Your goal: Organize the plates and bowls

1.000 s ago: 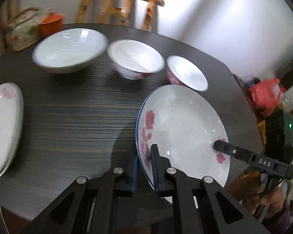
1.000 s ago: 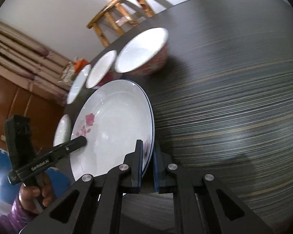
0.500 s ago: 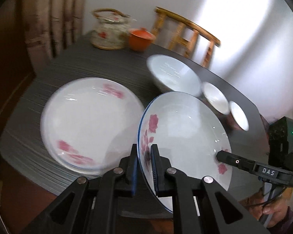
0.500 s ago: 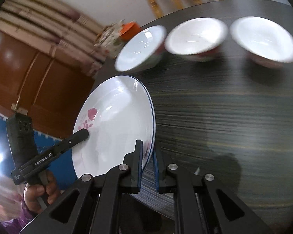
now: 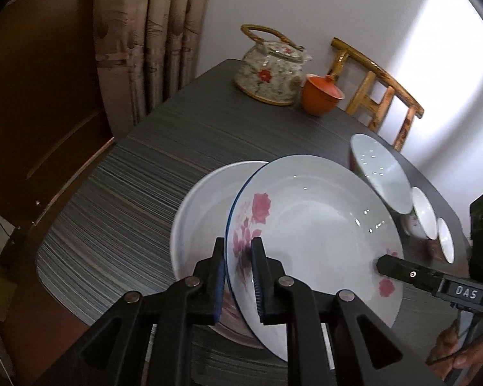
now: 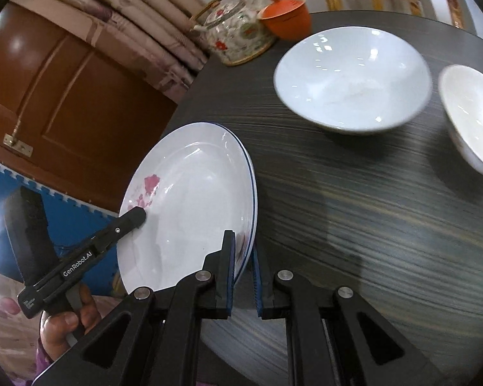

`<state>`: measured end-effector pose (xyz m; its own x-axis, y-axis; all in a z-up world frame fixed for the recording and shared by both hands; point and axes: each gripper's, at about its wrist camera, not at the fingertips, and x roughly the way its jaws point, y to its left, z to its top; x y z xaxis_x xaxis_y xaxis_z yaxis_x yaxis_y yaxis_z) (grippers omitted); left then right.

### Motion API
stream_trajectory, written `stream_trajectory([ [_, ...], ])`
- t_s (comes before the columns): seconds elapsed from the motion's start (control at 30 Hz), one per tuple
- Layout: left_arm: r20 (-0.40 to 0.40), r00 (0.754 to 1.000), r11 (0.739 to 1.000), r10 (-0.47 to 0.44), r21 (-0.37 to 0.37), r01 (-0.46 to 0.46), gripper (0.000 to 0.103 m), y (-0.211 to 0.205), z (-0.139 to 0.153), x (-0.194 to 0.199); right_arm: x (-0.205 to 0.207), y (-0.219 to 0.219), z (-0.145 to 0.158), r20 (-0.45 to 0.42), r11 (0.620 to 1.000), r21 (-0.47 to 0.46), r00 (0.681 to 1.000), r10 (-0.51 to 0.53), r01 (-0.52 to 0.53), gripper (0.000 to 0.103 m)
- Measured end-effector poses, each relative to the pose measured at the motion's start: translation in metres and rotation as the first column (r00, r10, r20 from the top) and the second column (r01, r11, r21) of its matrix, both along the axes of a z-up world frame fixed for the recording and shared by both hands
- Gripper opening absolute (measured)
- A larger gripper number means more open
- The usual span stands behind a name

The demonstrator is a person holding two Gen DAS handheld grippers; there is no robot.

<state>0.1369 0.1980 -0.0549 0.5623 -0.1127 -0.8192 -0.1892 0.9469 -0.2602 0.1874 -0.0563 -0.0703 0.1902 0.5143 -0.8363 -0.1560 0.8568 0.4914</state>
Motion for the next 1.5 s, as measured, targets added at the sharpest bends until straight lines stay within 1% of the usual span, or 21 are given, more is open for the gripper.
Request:
stream_trajectory([
  [0.1, -0.003, 1.0, 1.0, 0.007, 0.03, -0.007, 0.016, 0.004, -0.005, 0.004, 0.007, 0.007, -0.002, -0.001, 1.0, -0.016, 1.0, 0.016, -0.016, 0.011],
  [0.27, -0.016, 1.0, 0.998, 0.017, 0.054, -0.016, 0.015, 0.009, -0.011, 0.008, 0.013, 0.02, -0.007, -0.004, 0.998, -0.049, 0.999, 0.036, -0.036, 0.011],
  [0.4, -0.015, 1.0, 0.997, 0.018, 0.074, -0.017, 0.016, 0.01, -0.011, 0.009, 0.015, 0.025, -0.011, -0.01, 0.998, -0.053, 0.999, 0.036, -0.037, 0.011],
  [0.67, -0.02, 1.0, 0.996, 0.011, 0.092, -0.009, 0.016, 0.01, -0.014, 0.012, 0.014, 0.032, -0.012, -0.01, 0.996, -0.077, 0.999, 0.037, -0.037, 0.011],
  [1.0, -0.024, 1.0, 0.994, 0.006, 0.108, -0.003, 0.015, 0.008, -0.017, 0.012, 0.014, 0.033, -0.012, -0.01, 0.996, -0.082, 1.0, 0.022, -0.023, 0.011],
  [1.23, 0.002, 1.0, 0.991, -0.01, 0.13, 0.009, 0.015, 0.005, -0.012, 0.011, 0.015, 0.033, -0.016, -0.017, 0.996, -0.088, 1.0, 0.022, -0.023, 0.012],
  [1.5, 0.019, 1.0, 0.992, 0.011, 0.122, -0.013, 0.016, 0.009, -0.008, 0.01, 0.016, 0.034, -0.021, -0.018, 0.995, -0.096, 1.0, 0.015, -0.016, 0.012],
])
